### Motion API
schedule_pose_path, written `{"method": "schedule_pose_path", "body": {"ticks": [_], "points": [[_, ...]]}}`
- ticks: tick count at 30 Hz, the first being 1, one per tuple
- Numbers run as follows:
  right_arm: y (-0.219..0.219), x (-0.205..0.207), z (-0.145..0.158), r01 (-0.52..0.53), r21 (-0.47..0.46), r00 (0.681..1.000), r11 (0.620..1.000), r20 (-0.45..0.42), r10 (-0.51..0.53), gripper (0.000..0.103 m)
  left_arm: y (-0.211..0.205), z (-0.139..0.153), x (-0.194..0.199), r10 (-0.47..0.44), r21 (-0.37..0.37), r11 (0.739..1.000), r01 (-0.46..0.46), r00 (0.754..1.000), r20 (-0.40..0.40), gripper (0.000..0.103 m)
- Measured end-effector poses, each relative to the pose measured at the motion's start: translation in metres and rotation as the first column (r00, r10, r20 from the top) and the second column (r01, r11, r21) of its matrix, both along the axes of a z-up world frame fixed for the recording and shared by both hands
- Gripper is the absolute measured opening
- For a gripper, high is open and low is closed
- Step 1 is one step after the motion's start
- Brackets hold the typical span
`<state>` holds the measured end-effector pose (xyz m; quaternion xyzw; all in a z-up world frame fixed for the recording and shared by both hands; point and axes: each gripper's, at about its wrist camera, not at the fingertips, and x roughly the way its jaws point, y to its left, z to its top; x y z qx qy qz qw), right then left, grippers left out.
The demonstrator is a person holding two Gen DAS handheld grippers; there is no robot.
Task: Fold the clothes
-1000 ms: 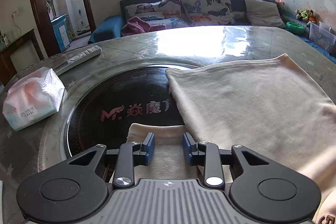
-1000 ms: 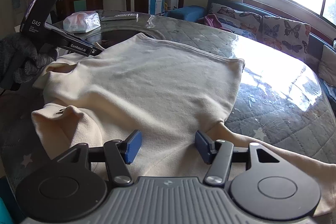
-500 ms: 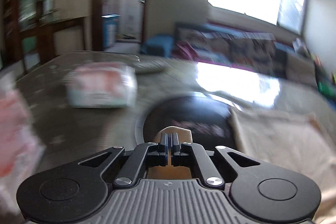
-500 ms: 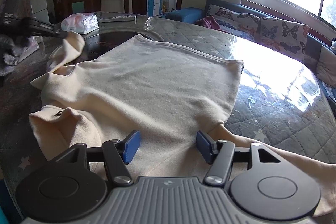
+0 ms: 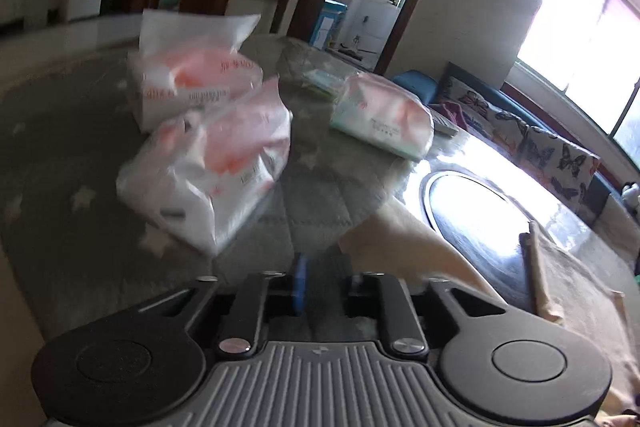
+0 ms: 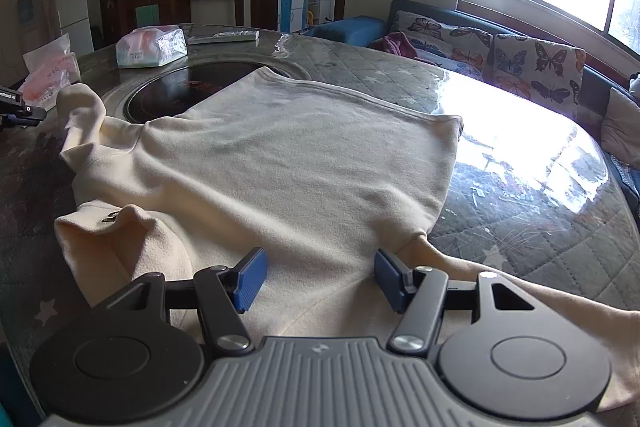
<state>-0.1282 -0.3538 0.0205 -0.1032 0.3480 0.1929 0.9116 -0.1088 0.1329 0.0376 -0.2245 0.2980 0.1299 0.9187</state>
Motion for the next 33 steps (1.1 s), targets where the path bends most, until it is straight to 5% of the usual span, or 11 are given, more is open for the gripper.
{"method": "schedule_pose_path", "body": {"ticks": [5, 10, 11, 13, 14, 22, 28, 30, 33], "points": [[0.0, 0.0, 0.001, 0.001, -0.001, 1.0, 1.0, -0.002, -0.001, 0.062, -0.03, 0.012, 0.018, -0.018, 0.134, 0.991, 0.011, 0.999, 0.051, 0.056], [0.0, 0.0, 0.0, 0.003, 0.0, 1.0, 1.0, -0.001, -0.003, 0.062, -0.04, 0.016, 0.043, -0.065, 0.199, 0.979, 0.054, 0.997, 0.052, 0.055], [0.001, 0.0, 0.0, 0.004, 0.0, 1.0, 1.0, -0.001, -0.004, 0.062, -0.04, 0.013, 0.047, -0.076, 0.205, 0.977, 0.066, 0.996, 0.042, 0.049], [0.001, 0.001, 0.0, 0.004, -0.001, 1.0, 1.0, -0.001, -0.004, 0.062, -0.038, 0.008, 0.053, -0.091, 0.21, 0.974, 0.085, 0.996, 0.017, 0.011], [0.001, 0.001, 0.0, 0.004, -0.001, 1.0, 1.0, -0.002, -0.004, 0.062, -0.035, 0.006, 0.053, -0.089, 0.201, 0.976, 0.085, 0.996, 0.01, 0.006], [0.001, 0.002, 0.0, -0.002, -0.001, 1.0, 1.0, -0.002, 0.002, 0.063, -0.002, 0.023, 0.005, 0.0, 0.222, 0.975, -0.024, 0.994, 0.105, 0.004], [0.002, 0.001, 0.004, -0.022, -0.008, 1.0, 1.0, -0.002, 0.022, 0.065, 0.009, 0.003, 0.004, 0.053, 0.177, 0.983, -0.053, 0.999, 0.0, 0.012], [0.005, -0.001, 0.008, -0.044, -0.014, 0.999, 0.999, 0.0, 0.044, 0.065, 0.001, 0.006, -0.001, 0.055, 0.172, 0.984, -0.054, 0.998, 0.001, 0.036], [0.015, -0.006, 0.017, -0.116, -0.005, 0.993, 0.993, 0.008, 0.117, 0.065, -0.01, 0.008, 0.0, 0.022, 0.151, 0.988, -0.02, 1.0, -0.009, 0.048]]}}
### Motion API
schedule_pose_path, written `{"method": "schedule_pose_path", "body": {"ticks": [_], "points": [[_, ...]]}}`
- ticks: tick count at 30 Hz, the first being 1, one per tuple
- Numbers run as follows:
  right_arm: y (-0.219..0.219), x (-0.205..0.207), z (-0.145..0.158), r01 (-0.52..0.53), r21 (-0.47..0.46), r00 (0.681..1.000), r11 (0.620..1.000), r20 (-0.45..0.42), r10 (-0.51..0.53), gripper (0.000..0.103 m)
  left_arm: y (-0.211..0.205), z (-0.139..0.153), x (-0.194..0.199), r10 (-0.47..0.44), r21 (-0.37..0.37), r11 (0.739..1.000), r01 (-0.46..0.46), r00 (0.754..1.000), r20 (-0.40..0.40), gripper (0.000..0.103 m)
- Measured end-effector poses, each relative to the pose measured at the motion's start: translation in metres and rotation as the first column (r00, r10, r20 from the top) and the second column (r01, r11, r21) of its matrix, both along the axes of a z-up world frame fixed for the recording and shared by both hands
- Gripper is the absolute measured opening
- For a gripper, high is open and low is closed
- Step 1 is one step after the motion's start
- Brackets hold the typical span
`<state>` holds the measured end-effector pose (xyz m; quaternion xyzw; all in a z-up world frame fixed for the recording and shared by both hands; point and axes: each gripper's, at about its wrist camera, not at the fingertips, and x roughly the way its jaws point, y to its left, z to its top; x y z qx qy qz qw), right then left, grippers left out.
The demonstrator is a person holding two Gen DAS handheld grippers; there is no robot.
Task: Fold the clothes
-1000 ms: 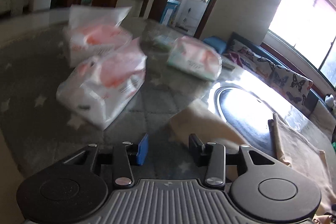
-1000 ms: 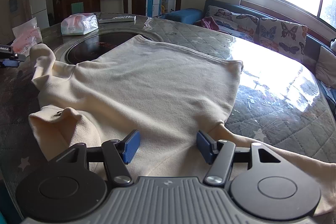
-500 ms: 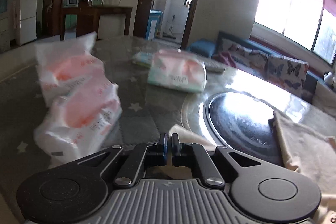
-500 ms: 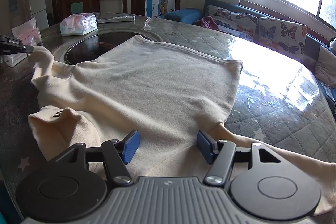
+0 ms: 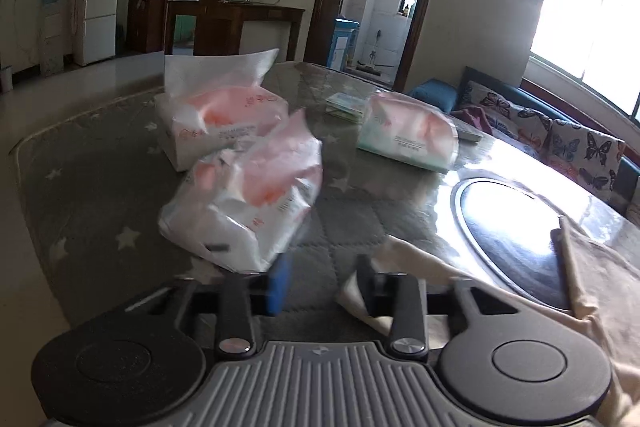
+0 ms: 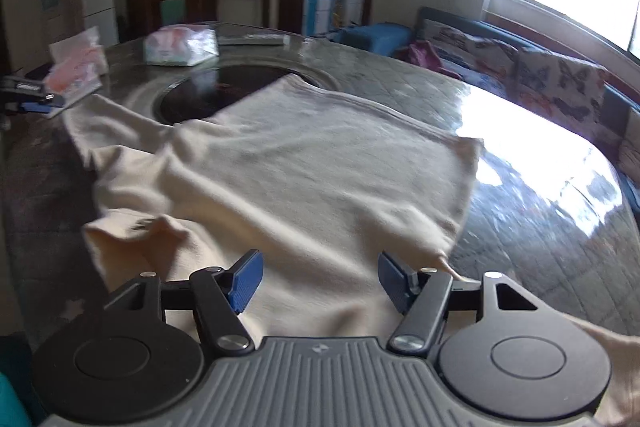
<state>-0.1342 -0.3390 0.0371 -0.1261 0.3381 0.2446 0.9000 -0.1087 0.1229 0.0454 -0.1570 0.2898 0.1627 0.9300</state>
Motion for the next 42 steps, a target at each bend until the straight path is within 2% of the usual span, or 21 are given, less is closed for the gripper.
{"method": "schedule_pose_path", "body": {"ticks": [3, 4, 5, 6, 7, 9, 10, 12, 14, 16, 20, 24, 28, 32, 34, 38, 40, 42], "points": [[0.016, -0.002, 0.005, -0.086, 0.038, 0.996, 0.996, -0.025, 0.087, 0.062, -0.012, -0.006, 0.011, -0.029, -0.001, 1.0, 0.029, 0.999, -0.041, 0.046], [0.021, -0.003, 0.005, -0.109, 0.05, 0.993, 0.993, -0.044, 0.111, 0.055, -0.016, -0.008, 0.015, -0.039, 0.02, 0.999, 0.04, 0.998, -0.051, 0.046], [0.024, -0.004, 0.005, -0.125, 0.056, 0.99, 0.991, -0.055, 0.128, 0.05, -0.02, -0.01, 0.019, -0.05, 0.042, 0.998, 0.052, 0.997, -0.06, 0.041], [0.027, -0.007, 0.005, -0.142, 0.055, 0.988, 0.988, -0.059, 0.146, 0.05, -0.025, -0.011, 0.022, -0.06, 0.065, 0.996, 0.064, 0.996, -0.07, 0.032], [0.031, -0.011, 0.005, -0.166, 0.05, 0.984, 0.985, -0.061, 0.169, 0.049, -0.028, -0.012, 0.025, -0.067, 0.09, 0.993, 0.074, 0.995, -0.074, 0.028], [0.041, -0.018, 0.003, -0.208, 0.031, 0.976, 0.978, -0.062, 0.21, 0.044, -0.032, -0.014, 0.031, -0.085, 0.121, 0.988, 0.094, 0.994, -0.075, 0.01], [0.045, -0.02, 0.0, -0.216, 0.007, 0.974, 0.976, -0.064, 0.216, 0.032, -0.032, -0.015, 0.034, -0.083, 0.119, 0.989, 0.092, 0.994, -0.074, 0.01], [0.047, -0.022, -0.005, -0.21, -0.019, 0.976, 0.978, -0.06, 0.208, 0.028, -0.031, -0.012, 0.04, -0.076, 0.125, 0.989, 0.085, 0.995, -0.069, 0.008], [0.044, -0.024, -0.002, -0.205, 0.001, 0.977, 0.979, -0.058, 0.205, 0.009, -0.03, -0.007, 0.045, -0.069, 0.149, 0.986, 0.076, 0.996, -0.051, 0.008], [0.039, -0.027, 0.004, -0.213, 0.026, 0.974, 0.977, -0.07, 0.215, 0.004, -0.028, 0.001, 0.049, -0.072, 0.16, 0.984, 0.073, 0.997, -0.014, 0.008], [0.039, -0.04, 0.002, -0.28, -0.01, 0.956, 0.96, -0.095, 0.278, 0.003, -0.031, 0.005, 0.056, -0.091, 0.207, 0.974, 0.089, 0.996, -0.003, 0.008], [0.039, -0.044, 0.013, -0.311, 0.024, 0.945, 0.95, -0.094, 0.312, 0.006, -0.027, -0.006, 0.062, -0.079, 0.182, 0.98, 0.084, 0.996, -0.036, 0.008], [0.039, -0.031, 0.03, -0.291, 0.065, 0.956, 0.955, -0.032, 0.293, 0.012, -0.022, -0.009, 0.067, -0.073, 0.163, 0.983, 0.079, 0.996, -0.047, 0.008], [0.046, -0.009, 0.025, -0.257, 0.12, 0.961, 0.959, -0.078, 0.267, 0.031, -0.021, -0.006, 0.074, -0.081, 0.166, 0.982, 0.087, 0.996, -0.043, 0.008], [0.051, -0.006, 0.018, -0.265, 0.139, 0.953, 0.954, -0.11, 0.281, 0.03, -0.023, -0.004, 0.08, -0.089, 0.179, 0.979, 0.095, 0.995, -0.04, 0.008], [0.068, -0.023, 0.002, -0.379, 0.066, 0.908, 0.923, -0.168, 0.385, 0.031, -0.026, 0.007, 0.088, -0.1, 0.183, 0.978, 0.101, 0.995, -0.014, 0.008], [0.071, -0.032, 0.004, -0.417, 0.018, 0.898, 0.909, -0.145, 0.415, 0.03, -0.026, 0.013, 0.089, -0.109, 0.174, 0.979, 0.105, 0.994, 0.01, 0.008], [0.07, -0.031, 0.011, -0.414, 0.036, 0.901, 0.91, -0.128, 0.415, 0.03, -0.027, 0.02, 0.088, -0.117, 0.154, 0.982, 0.111, 0.993, 0.03, 0.008]]}}
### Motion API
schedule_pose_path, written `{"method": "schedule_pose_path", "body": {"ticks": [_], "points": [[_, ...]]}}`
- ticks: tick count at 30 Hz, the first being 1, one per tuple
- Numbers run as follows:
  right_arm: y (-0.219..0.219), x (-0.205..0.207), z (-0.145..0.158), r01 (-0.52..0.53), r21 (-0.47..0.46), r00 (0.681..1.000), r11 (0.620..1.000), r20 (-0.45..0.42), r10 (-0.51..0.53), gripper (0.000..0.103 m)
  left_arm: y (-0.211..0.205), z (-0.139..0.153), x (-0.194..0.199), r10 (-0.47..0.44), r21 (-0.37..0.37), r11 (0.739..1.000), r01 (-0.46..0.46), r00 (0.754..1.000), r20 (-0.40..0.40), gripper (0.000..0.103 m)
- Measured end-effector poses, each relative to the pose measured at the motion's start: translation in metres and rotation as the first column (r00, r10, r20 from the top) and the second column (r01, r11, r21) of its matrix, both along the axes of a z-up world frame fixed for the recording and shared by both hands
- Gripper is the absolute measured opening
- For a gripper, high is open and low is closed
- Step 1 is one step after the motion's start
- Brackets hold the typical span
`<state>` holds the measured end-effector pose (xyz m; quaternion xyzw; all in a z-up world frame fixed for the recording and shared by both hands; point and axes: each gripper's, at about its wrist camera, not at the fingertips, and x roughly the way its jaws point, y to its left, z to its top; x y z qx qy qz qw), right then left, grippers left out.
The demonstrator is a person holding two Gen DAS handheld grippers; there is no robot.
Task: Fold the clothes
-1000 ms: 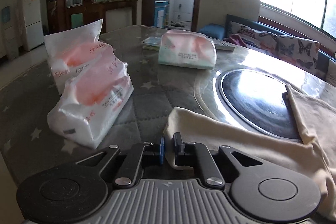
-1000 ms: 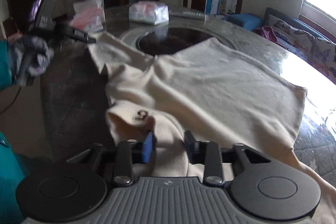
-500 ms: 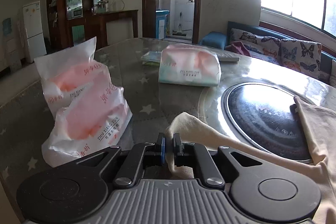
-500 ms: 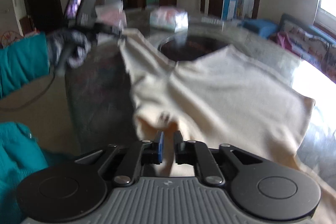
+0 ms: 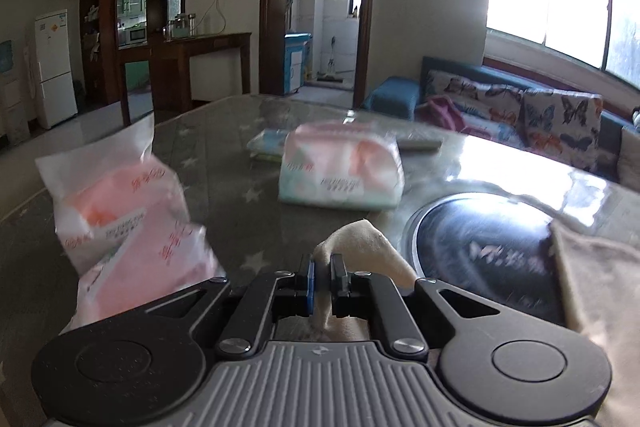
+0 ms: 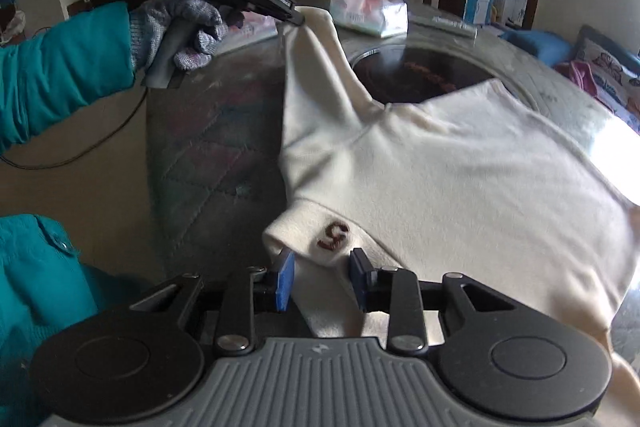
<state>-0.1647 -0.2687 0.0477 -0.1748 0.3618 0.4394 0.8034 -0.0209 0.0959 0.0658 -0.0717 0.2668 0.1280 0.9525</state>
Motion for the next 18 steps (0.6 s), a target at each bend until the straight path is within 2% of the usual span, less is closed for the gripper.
{"method": "schedule_pose_path", "body": {"ticks": [5, 9, 11, 13, 16, 18], "points": [[0.009, 0.019, 0.008, 0.054, 0.096, 0.998, 0.994, 0.014, -0.055, 0.03, -0.009, 0.023, -0.012, -0.041, -0.033, 0.999, 0.042, 0.998, 0.054, 0.008], [0.033, 0.03, -0.006, 0.035, 0.097, 0.999, 0.995, -0.004, -0.034, 0.03, -0.023, 0.046, -0.023, -0.098, -0.041, 0.994, 0.103, 0.989, 0.113, 0.008], [0.044, 0.027, -0.015, -0.008, 0.061, 1.0, 0.998, -0.022, 0.01, 0.03, -0.033, 0.059, -0.028, -0.133, -0.041, 0.989, 0.14, 0.98, 0.145, 0.008], [0.049, 0.018, -0.017, -0.05, 0.04, 0.999, 0.998, 0.002, 0.05, 0.031, -0.044, 0.071, -0.032, -0.172, -0.029, 0.983, 0.18, 0.969, 0.176, 0.008], [0.04, 0.008, -0.007, -0.068, 0.07, 0.998, 0.995, -0.008, 0.069, 0.031, -0.06, 0.086, -0.038, -0.23, -0.008, 0.971, 0.237, 0.948, 0.221, 0.008], [0.025, 0.003, 0.003, -0.039, 0.094, 0.999, 0.995, 0.002, 0.039, 0.033, -0.069, 0.09, -0.039, -0.258, -0.002, 0.964, 0.266, 0.938, 0.233, 0.008]]}}
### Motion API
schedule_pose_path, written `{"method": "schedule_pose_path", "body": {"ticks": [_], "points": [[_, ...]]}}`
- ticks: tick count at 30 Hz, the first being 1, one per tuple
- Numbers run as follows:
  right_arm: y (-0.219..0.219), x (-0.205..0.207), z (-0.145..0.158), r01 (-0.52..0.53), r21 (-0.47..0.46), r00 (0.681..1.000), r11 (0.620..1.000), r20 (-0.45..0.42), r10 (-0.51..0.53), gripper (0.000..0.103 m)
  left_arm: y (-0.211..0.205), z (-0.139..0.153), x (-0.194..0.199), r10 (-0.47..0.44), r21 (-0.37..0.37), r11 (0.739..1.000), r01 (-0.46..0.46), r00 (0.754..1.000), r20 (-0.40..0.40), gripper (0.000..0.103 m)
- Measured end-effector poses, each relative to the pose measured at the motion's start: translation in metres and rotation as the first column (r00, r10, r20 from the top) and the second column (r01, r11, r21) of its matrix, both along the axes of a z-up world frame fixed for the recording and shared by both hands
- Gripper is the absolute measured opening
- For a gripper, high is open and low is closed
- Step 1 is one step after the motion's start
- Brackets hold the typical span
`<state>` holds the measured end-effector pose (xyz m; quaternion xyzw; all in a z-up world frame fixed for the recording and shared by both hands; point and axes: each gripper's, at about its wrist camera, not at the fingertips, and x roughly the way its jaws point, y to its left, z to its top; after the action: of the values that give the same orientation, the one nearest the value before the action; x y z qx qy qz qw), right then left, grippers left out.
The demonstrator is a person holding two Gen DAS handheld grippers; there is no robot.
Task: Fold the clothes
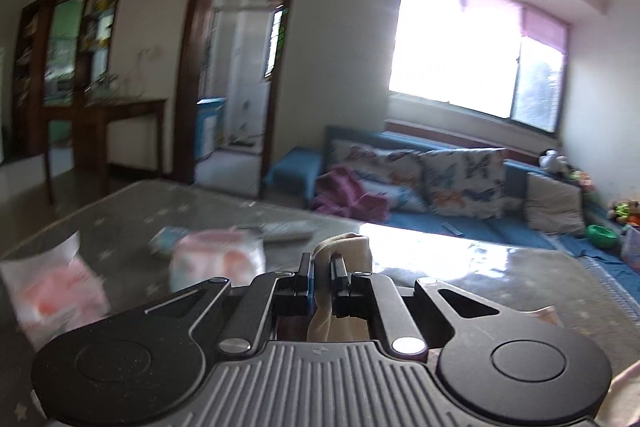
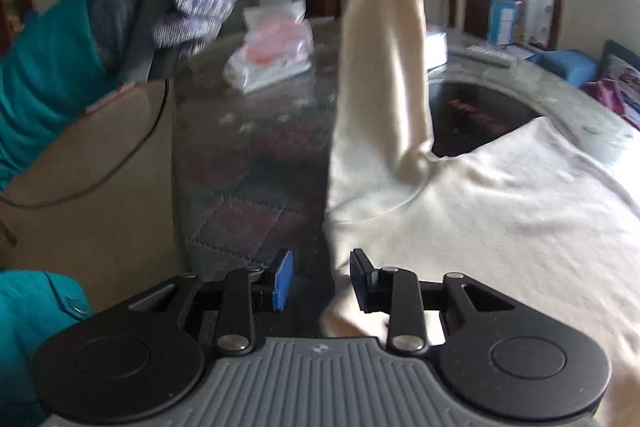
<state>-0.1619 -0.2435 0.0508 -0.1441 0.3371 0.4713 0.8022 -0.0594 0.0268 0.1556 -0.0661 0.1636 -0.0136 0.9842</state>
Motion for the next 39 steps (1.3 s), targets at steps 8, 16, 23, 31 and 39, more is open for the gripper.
{"method": "schedule_pose_path", "body": {"ticks": [8, 16, 23, 31, 39], "points": [[-0.034, 0.001, -0.013, 0.149, -0.042, 0.987, 0.988, -0.047, -0.151, 0.049, -0.021, -0.004, 0.004, -0.051, -0.015, 0.999, 0.051, 0.999, -0.012, 0.008], [-0.031, -0.016, -0.008, 0.091, -0.019, 0.996, 0.996, -0.016, -0.092, 0.049, -0.031, 0.003, 0.001, -0.077, -0.007, 0.997, 0.077, 0.997, 0.002, 0.008], [-0.038, -0.004, -0.011, 0.161, -0.004, 0.986, 0.987, -0.045, -0.161, 0.049, -0.053, 0.011, -0.002, -0.159, -0.026, 0.987, 0.159, 0.987, 0.014, 0.008], [-0.05, -0.008, -0.009, 0.17, 0.016, 0.984, 0.985, -0.051, -0.169, 0.05, -0.093, 0.01, -0.006, -0.296, -0.056, 0.954, 0.296, 0.955, 0.009, 0.008], [-0.088, 0.0, -0.006, 0.347, 0.027, 0.938, 0.937, -0.035, -0.346, 0.05, -0.144, -0.016, -0.005, -0.433, -0.134, 0.895, 0.424, 0.9, -0.045, 0.008]]}}
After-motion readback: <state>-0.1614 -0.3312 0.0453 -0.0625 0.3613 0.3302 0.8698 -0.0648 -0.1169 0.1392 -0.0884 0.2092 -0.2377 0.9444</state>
